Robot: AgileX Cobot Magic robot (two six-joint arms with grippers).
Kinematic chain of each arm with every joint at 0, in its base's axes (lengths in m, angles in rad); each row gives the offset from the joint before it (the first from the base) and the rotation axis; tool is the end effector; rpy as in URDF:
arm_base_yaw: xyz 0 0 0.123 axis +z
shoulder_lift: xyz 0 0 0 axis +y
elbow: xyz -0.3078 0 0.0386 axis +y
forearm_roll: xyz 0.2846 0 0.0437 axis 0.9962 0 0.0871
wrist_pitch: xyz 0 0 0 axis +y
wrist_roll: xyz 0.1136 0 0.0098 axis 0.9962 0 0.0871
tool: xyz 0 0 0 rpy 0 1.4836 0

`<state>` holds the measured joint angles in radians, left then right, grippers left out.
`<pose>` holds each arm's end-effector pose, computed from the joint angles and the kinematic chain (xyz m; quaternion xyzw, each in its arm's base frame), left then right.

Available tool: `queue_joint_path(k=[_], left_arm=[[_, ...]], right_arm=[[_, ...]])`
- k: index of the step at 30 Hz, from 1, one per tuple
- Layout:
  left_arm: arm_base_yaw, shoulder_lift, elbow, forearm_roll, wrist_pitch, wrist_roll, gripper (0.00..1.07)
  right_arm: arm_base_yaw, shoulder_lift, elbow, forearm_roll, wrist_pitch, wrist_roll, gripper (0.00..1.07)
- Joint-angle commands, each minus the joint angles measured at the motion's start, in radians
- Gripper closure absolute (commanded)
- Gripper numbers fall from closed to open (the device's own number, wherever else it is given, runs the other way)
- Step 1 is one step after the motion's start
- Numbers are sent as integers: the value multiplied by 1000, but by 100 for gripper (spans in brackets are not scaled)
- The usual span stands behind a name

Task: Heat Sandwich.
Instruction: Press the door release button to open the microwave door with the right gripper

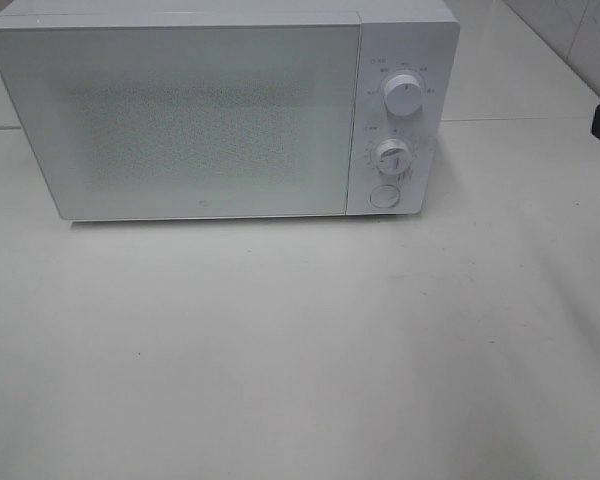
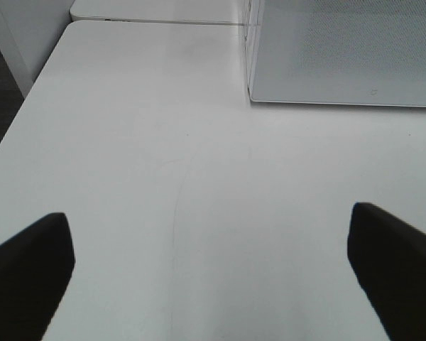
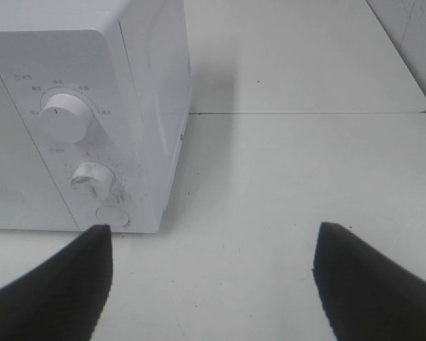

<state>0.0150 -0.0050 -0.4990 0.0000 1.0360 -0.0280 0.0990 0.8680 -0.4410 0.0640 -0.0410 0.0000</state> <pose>0.0230 0.0003 0.2866 -0.0182 0.8455 -0.0035 0.5337 0.2155 0.0211 0.2710 -0.0133 0.8044 0.0473 0.5921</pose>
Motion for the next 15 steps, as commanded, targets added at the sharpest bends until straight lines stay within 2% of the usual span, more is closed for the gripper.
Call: queue_joint_path(k=[1, 11, 14, 15], left_arm=[[-5, -20, 3, -6, -7, 1, 6], [-5, -20, 3, -6, -7, 1, 6], [-5, -20, 3, -6, -7, 1, 6], [-5, -20, 3, -6, -7, 1, 6]], right_arm=[[-6, 50, -1, 1, -90, 32, 32], [-4, 211, 0, -11, -272, 75, 32], [-2, 285, 42, -9, -423, 72, 32], [24, 321, 75, 9, -495, 51, 32]])
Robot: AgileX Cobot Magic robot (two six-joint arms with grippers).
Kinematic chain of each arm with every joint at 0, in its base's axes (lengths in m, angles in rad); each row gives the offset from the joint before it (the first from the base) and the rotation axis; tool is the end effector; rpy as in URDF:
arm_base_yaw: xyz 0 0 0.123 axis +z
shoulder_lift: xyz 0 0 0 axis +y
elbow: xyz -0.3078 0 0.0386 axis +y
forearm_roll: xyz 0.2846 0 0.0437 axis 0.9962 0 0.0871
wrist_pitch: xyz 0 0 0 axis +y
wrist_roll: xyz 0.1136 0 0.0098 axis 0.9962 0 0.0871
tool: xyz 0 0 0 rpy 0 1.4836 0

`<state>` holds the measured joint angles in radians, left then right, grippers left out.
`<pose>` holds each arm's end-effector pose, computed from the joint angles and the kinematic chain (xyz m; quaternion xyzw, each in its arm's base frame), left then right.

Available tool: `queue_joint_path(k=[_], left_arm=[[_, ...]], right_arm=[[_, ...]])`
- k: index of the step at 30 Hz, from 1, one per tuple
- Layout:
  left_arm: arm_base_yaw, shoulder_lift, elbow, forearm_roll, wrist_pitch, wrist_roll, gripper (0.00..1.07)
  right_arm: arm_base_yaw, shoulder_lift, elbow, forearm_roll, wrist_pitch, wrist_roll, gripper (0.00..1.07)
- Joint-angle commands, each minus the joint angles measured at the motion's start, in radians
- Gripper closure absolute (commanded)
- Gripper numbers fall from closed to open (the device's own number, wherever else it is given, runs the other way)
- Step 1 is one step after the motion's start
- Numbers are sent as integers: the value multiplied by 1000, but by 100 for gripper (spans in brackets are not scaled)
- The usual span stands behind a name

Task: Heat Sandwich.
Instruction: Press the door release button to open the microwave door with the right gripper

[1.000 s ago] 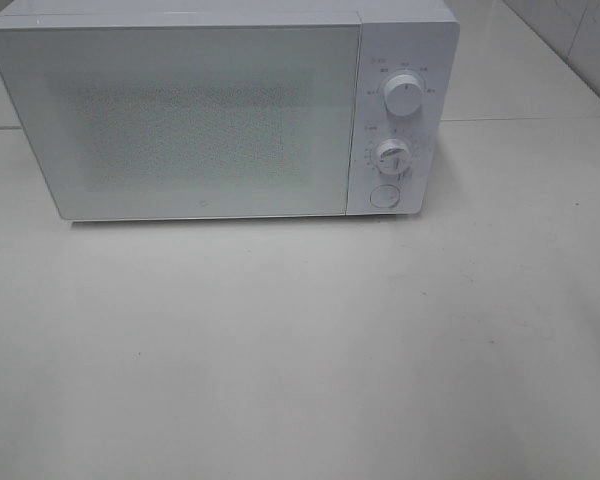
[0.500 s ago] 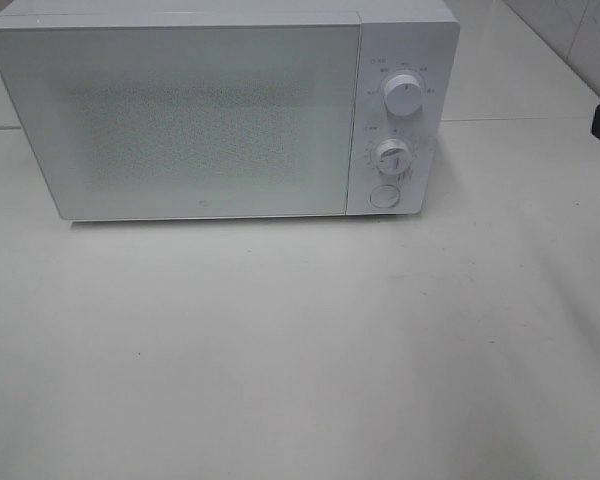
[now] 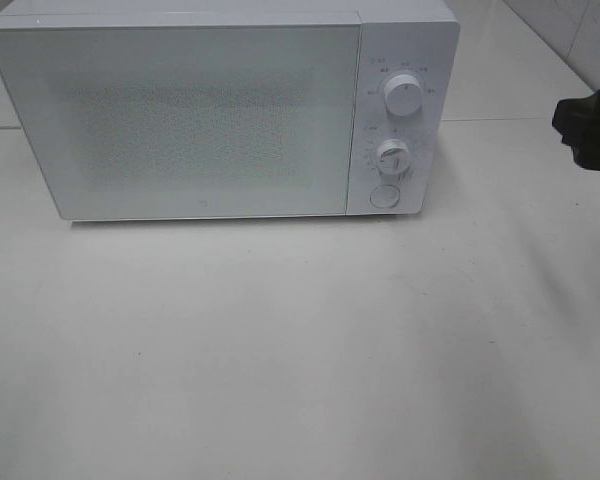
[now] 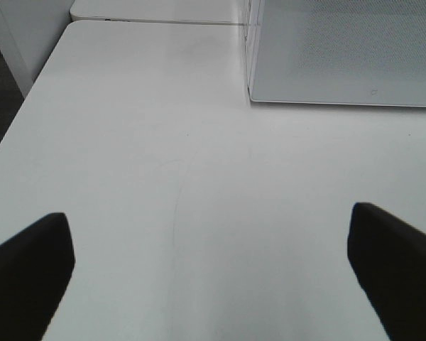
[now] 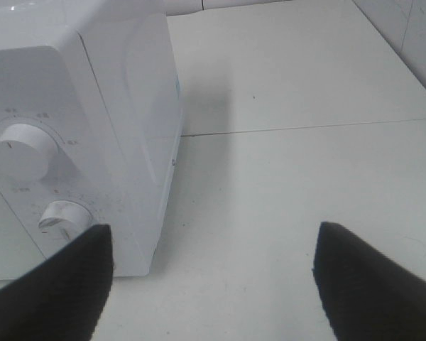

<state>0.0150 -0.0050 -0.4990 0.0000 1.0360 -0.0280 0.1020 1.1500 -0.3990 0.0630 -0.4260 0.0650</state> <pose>0.0230 0.0003 0.2866 -0.0182 0.8455 -0.0035 0.5337 0.2570 0.0233 0.2304 0.0160 0.7860 0.0590 0.6152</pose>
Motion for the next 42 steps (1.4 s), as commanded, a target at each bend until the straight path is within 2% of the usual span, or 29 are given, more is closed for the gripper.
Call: queue_joint_path(k=[1, 3, 4, 6, 9, 11, 18, 25, 27, 32, 42], left_arm=[[-5, -20, 3, -6, -7, 1, 6], [-5, -20, 3, -6, -7, 1, 6], [-5, -20, 3, -6, -7, 1, 6], [-5, -20, 3, -6, -7, 1, 6], [-5, -20, 3, -6, -7, 1, 6], [-5, -20, 3, -6, -7, 1, 6], [-5, -20, 3, -6, -7, 1, 6], [-5, -20, 3, -6, -7, 1, 6], [-5, -20, 3, -6, -7, 1, 6], [-5, -20, 3, -6, -7, 1, 6], [-5, -20, 3, -6, -7, 1, 6]], right_arm=[[21, 39, 33, 10, -110, -14, 32], [60, 70, 60, 38, -182, -59, 32], [108, 110, 85, 83, -241, -111, 32], [135, 127, 92, 106, -271, -131, 32], [229, 214, 110, 218, -374, -205, 32], [248, 238, 111, 243, -395, -218, 32], [424, 407, 110, 424, -585, -276, 32], [541, 502, 106, 502, -659, -276, 32], [598, 533, 98, 565, -670, -275, 32], [660, 578, 69, 605, -666, -276, 32], [667, 585, 64, 605, -666, -274, 32]])
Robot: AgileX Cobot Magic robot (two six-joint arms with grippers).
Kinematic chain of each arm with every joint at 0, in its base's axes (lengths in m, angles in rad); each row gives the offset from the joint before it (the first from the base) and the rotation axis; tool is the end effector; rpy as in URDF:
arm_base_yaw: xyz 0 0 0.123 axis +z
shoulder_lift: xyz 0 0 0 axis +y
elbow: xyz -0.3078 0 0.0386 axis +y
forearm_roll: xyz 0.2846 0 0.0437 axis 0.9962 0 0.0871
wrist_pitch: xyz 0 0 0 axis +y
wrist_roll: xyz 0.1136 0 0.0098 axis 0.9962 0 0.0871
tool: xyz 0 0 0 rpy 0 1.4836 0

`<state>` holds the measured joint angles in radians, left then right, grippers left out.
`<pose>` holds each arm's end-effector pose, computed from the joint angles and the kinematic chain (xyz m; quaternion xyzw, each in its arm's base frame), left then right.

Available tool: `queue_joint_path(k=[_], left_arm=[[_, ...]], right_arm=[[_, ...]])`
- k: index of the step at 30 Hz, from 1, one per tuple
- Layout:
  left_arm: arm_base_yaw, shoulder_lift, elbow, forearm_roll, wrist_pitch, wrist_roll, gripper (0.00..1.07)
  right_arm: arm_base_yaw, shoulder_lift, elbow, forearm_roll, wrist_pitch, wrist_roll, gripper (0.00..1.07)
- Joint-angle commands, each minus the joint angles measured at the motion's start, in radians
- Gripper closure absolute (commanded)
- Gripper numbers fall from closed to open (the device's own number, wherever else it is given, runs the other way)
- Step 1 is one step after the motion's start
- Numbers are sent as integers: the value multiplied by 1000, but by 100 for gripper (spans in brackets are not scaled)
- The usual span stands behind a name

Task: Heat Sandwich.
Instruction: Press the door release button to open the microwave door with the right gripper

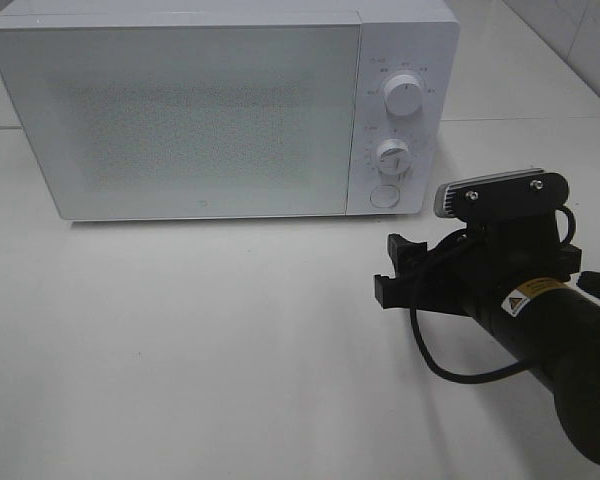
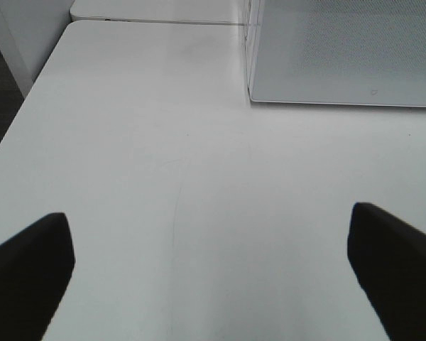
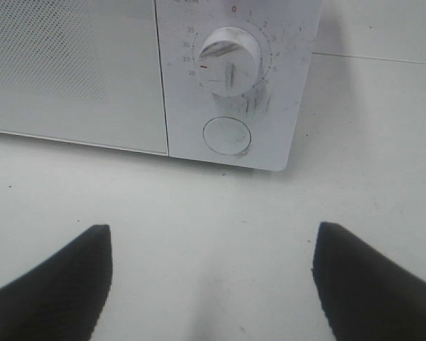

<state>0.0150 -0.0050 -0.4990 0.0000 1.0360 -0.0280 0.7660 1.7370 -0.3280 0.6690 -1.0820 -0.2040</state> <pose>0.0230 0.0003 0.2866 -0.0182 0.8455 -0.0035 0.5337 0.2362 0.1406 0.1138 -0.0808 0.7973 0.0341 0.5972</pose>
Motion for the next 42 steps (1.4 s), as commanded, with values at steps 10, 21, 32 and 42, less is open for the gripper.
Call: queue_joint_path(k=[10, 21, 32, 42], left_arm=[[-5, -20, 3, -6, -7, 1, 6], [-5, -20, 3, -6, -7, 1, 6], [-5, -20, 3, -6, -7, 1, 6], [-5, -20, 3, -6, -7, 1, 6]], right_arm=[[3, -2, -7, -1, -14, 379, 32], [3, -2, -7, 6, -19, 1126, 33], [3, -2, -7, 9, -10, 1595, 73], [0, -2, -7, 22, -3, 1599, 106]])
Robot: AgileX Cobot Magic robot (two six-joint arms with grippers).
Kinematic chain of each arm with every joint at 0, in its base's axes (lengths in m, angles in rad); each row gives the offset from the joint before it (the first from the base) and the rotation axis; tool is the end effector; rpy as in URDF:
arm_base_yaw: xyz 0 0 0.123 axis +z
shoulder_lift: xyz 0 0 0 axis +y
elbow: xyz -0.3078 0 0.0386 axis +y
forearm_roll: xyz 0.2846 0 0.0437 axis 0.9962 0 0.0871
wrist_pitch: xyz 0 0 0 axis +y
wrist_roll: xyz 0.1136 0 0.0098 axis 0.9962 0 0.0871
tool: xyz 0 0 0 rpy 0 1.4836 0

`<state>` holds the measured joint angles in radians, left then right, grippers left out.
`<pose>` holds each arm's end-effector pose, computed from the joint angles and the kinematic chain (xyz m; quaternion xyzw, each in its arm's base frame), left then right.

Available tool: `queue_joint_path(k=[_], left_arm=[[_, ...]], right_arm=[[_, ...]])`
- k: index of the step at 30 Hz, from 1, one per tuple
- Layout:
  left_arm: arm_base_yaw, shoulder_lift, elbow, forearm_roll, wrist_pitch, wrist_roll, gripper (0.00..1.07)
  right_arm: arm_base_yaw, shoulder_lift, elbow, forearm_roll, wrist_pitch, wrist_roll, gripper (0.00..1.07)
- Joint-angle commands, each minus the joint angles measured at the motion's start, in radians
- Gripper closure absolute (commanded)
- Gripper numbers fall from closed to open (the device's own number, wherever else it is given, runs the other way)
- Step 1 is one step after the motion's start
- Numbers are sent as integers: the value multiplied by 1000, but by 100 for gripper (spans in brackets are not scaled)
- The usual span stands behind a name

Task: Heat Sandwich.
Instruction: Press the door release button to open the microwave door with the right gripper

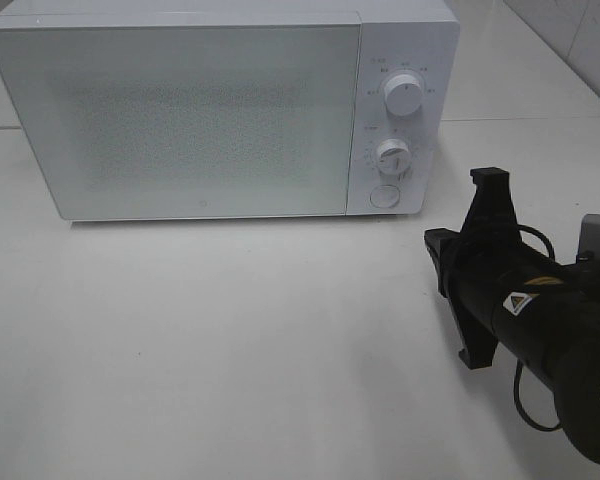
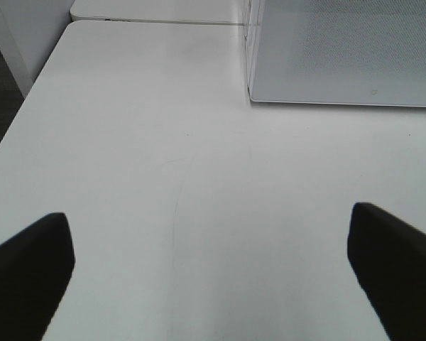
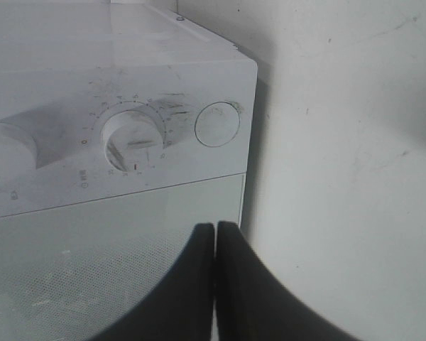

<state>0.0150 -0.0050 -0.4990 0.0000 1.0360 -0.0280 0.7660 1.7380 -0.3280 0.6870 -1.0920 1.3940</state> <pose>0.0230 0.0003 0.2866 -0.0182 0.8455 -0.0035 0.5337 0.2367 0.1387 0.1143 0.5202 0.6071 0.4507 0.3972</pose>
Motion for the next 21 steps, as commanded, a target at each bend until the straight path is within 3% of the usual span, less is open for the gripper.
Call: queue_joint_path(k=[1, 13, 21], left_arm=[[-5, -20, 3, -6, -7, 1, 6], [-5, -20, 3, -6, -7, 1, 6], [-5, -20, 3, -6, -7, 1, 6]], right_arm=[[0, -3, -7, 4, 7, 1, 106], [-4, -3, -53, 43, 73, -2, 103], [-110, -1, -131, -17, 188, -34, 104]])
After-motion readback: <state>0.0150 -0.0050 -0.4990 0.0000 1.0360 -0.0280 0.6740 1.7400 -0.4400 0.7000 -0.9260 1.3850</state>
